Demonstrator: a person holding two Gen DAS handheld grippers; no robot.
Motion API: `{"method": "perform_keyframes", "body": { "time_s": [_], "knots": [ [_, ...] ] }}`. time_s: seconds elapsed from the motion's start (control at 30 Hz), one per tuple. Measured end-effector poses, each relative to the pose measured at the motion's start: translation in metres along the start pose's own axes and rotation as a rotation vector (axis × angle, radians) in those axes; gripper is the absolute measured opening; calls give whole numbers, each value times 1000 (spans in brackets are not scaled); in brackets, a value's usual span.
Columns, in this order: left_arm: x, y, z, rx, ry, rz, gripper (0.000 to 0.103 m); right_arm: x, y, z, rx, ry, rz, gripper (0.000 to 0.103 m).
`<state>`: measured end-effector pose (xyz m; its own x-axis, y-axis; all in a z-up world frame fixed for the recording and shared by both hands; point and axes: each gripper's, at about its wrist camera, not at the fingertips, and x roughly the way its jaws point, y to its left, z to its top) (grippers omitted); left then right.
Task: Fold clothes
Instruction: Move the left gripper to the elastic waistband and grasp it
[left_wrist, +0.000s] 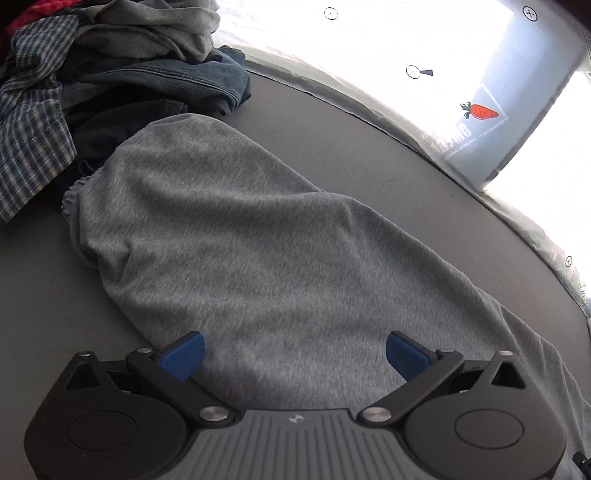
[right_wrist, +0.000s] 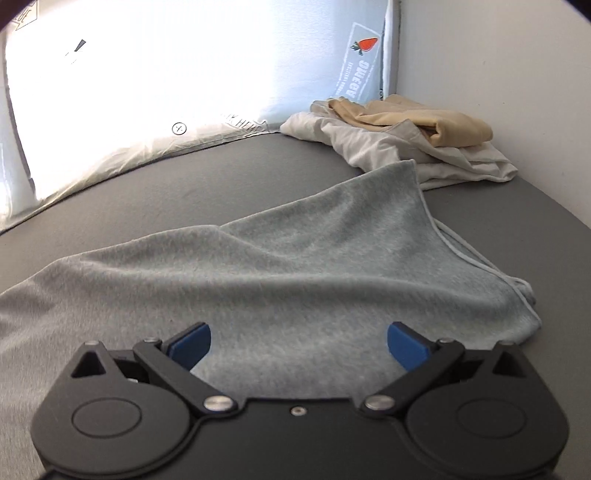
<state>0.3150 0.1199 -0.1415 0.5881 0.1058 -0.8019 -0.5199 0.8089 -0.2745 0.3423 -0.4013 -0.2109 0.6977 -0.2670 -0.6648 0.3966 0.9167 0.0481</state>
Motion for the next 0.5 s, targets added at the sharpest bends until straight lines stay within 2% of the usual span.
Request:
{"method": "perform_keyframes", "body": {
  "time_s": [0.07,0.17,0.23,0.3,0.43,0.5],
  "knots": [
    [-6,21,3,-36,-21,29,103,3,21,-6,-17,2,25,103],
    [-7,51,7,-75,-33,77,103,4,43,-15,-52,-11,-8,103],
    [-4,70,9,-107,-37,112,103,4,49,-19,-73,-19,-46,103],
    [0,87,12,-150,-44,139,103,4,47,-20,-60,-27,-44,103],
    [6,116,22,-237,-65,135,103,4,44,-25,-49,-53,-38,103],
    [10,125,30,-245,-85,132,103,5,42,-25,-48,-57,-29,103]
  ]
}}
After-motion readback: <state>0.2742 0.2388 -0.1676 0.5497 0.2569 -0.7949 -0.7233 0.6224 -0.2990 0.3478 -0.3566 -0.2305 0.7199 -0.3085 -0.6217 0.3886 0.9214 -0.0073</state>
